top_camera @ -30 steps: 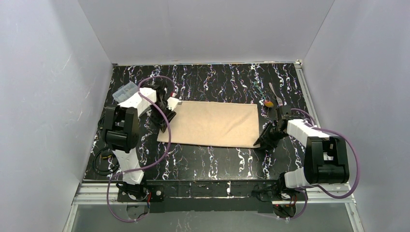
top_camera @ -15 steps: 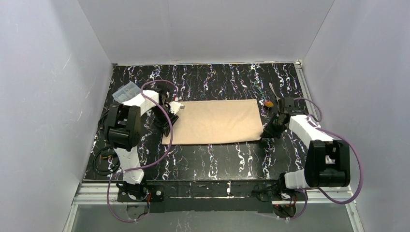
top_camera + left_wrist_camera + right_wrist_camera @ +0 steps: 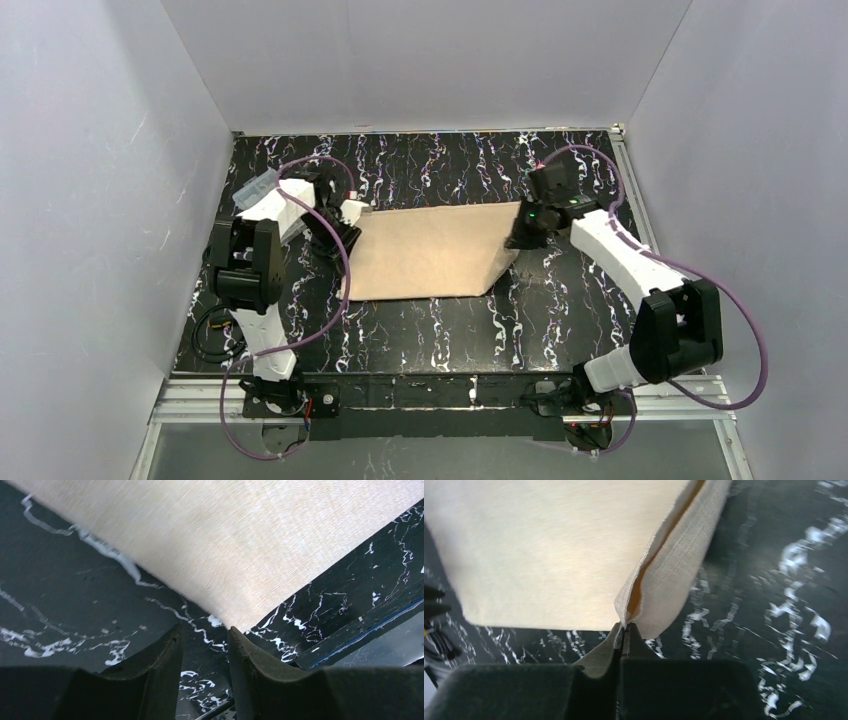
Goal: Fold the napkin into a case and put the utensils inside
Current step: Pick up the rectangle-folded napkin from the center of the board, then fold the rectangle-folded napkin at the center of the board.
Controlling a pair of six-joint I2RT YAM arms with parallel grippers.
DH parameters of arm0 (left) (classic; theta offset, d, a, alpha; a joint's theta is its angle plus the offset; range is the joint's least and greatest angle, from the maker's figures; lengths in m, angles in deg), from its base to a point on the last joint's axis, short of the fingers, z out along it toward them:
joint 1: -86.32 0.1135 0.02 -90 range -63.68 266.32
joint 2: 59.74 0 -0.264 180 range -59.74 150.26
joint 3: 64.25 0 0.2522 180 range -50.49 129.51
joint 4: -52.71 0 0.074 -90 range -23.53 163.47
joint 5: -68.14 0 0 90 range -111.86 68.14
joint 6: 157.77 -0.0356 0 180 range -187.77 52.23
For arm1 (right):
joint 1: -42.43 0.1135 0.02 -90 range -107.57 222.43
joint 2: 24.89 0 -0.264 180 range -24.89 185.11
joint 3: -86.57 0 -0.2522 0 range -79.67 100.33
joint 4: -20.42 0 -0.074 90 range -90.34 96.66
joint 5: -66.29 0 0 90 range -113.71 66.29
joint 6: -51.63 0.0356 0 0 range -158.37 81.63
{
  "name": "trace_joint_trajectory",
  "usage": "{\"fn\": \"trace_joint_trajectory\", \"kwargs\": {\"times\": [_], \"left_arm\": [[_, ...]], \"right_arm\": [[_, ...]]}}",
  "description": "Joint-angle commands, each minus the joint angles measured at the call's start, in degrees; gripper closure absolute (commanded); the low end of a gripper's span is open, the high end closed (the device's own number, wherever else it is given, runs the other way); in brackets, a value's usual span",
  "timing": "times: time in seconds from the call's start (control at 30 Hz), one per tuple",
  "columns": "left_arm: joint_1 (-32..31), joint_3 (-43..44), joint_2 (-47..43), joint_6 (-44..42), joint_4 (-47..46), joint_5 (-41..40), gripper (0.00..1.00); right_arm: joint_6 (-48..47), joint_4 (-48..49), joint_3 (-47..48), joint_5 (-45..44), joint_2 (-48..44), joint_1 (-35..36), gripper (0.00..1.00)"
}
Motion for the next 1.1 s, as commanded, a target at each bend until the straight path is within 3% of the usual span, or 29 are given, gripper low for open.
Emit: {"fn": "trace_joint_trajectory", "kwargs": {"times": [0.0,0.27,0.5,0.63,0.9,1.07], "left_arm": [[3.0,-0.4,-3.4,-1.7,2.2,1.3,0.64],[7.1,-3.3,-4.5,0.7,0.0,3.3,0.61],[9.8,-4.6,-3.5,3.5,-2.4,3.6,0.65],[9.8,-6.0,-3.7,4.3,-3.3,4.5,0.65],[11.8,-8.0,-4.0,4.2,-4.0,5.4,0.66],[12.5,-7.2,-3.4,5.3,-3.1,7.8,0.67]], "right_arm": [[-1.1,-1.5,7.3,-2.7,3.6,8.9,0.99],[-2.2,-2.5,21.7,-4.4,15.2,24.9,0.99],[-1.4,-2.4,34.6,-3.6,27.5,33.1,0.99],[-1.0,-3.0,42.3,-0.4,34.3,35.5,0.99],[-0.4,-7.6,57.2,-2.0,42.6,36.7,0.99],[3.9,-3.5,58.0,-0.4,42.8,35.8,0.99]]}}
